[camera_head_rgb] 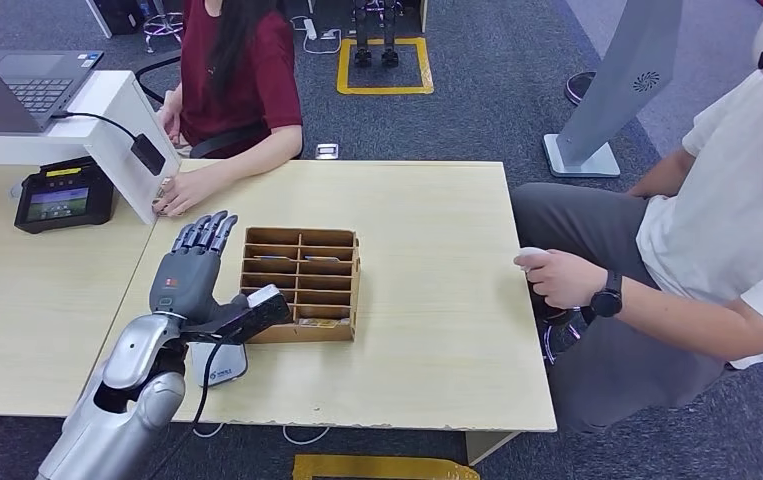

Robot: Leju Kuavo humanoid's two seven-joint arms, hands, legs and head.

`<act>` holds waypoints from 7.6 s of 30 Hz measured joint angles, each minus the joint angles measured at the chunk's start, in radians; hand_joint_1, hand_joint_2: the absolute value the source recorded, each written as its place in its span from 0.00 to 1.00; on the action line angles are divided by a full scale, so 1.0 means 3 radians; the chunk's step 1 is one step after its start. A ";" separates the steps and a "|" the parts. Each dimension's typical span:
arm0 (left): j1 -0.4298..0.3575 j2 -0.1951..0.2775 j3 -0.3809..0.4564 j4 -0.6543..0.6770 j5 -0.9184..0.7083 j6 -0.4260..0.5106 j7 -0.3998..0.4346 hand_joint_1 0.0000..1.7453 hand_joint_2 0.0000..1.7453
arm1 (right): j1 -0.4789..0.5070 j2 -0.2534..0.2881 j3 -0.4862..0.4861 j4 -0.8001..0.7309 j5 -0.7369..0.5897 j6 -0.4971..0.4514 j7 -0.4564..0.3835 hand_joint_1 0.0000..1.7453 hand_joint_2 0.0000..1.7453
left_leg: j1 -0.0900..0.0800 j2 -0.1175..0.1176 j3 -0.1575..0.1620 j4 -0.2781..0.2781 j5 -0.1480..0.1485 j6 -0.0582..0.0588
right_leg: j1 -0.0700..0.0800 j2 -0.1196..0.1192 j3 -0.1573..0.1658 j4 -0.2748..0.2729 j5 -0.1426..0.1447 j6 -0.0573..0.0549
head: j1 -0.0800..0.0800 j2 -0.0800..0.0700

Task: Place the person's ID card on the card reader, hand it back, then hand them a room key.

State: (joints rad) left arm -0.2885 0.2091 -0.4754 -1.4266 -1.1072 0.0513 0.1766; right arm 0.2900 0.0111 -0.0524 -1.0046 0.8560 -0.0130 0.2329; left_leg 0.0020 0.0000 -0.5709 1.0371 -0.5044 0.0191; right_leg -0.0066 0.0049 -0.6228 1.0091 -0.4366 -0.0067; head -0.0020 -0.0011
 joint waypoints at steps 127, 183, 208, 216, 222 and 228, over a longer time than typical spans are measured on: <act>-0.0435 -0.0239 -0.0047 0.0608 -0.0024 -0.0272 -0.0156 0.00 1.00 | -0.0123 -0.0016 0.0144 0.0051 -0.0034 -0.0005 -0.0015 0.00 1.00 | 0.0000 0.0000 0.0000 0.0000 0.0000 0.0000 | 0.0000 0.0000 0.0000 0.0000 0.0000 0.0000 | -0.0001 0.0000; -0.0736 -0.0047 -0.0354 0.0737 0.0330 -0.0643 -0.0300 0.00 1.00 | -0.0190 -0.0144 0.0355 0.0157 -0.0158 -0.0076 -0.0018 0.00 1.00 | 0.0000 0.0000 0.0000 0.0000 0.0000 0.0000 | 0.0000 0.0000 0.0000 0.0000 0.0000 0.0000 | -0.0001 0.0000; -0.0772 -0.0027 -0.0492 0.0742 0.0398 -0.0703 -0.0306 0.00 1.00 | -0.0219 -0.0185 0.0441 0.0192 -0.0240 -0.0109 -0.0030 0.00 1.00 | 0.0000 0.0000 0.0000 0.0000 0.0000 0.0000 | 0.0000 0.0000 0.0000 0.0000 0.0000 0.0000 | -0.0001 0.0000; -0.0795 -0.0019 -0.0511 0.0751 0.0443 -0.0769 -0.0306 0.00 1.00 | -0.0238 -0.0201 0.0475 0.0213 -0.0261 -0.0129 -0.0029 0.00 1.00 | 0.0000 0.0000 0.0000 0.0000 0.0000 0.0000 | 0.0000 0.0000 0.0000 0.0000 0.0000 0.0000 | -0.0001 0.0000; -0.0825 -0.0008 -0.0518 0.0774 0.0509 -0.0845 -0.0306 0.00 1.00 | -0.0250 -0.0215 0.0505 0.0228 -0.0272 -0.0131 -0.0029 0.00 1.00 | 0.0000 0.0000 0.0000 0.0000 0.0000 0.0000 | 0.0000 0.0000 0.0000 0.0000 0.0000 0.0000 | -0.0001 0.0000; -0.0833 0.0004 -0.0522 0.0794 0.0510 -0.0850 -0.0306 0.00 1.00 | -0.0253 -0.0217 0.0510 0.0240 -0.0273 -0.0131 -0.0029 0.00 1.00 | 0.0000 0.0000 0.0000 0.0000 0.0000 0.0000 | 0.0000 0.0001 0.0000 0.0000 0.0000 0.0000 | -0.0001 0.0000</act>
State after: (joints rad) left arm -0.5384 0.2103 -0.6319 -1.1883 -0.9543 -0.2037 0.0847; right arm 0.2141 -0.0539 0.1007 -0.9325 0.7741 -0.0523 0.2243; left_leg 0.0021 0.0001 -0.5708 1.0370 -0.5044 0.0190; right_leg -0.0066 0.0051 -0.6229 1.0092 -0.4367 -0.0067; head -0.0023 -0.0011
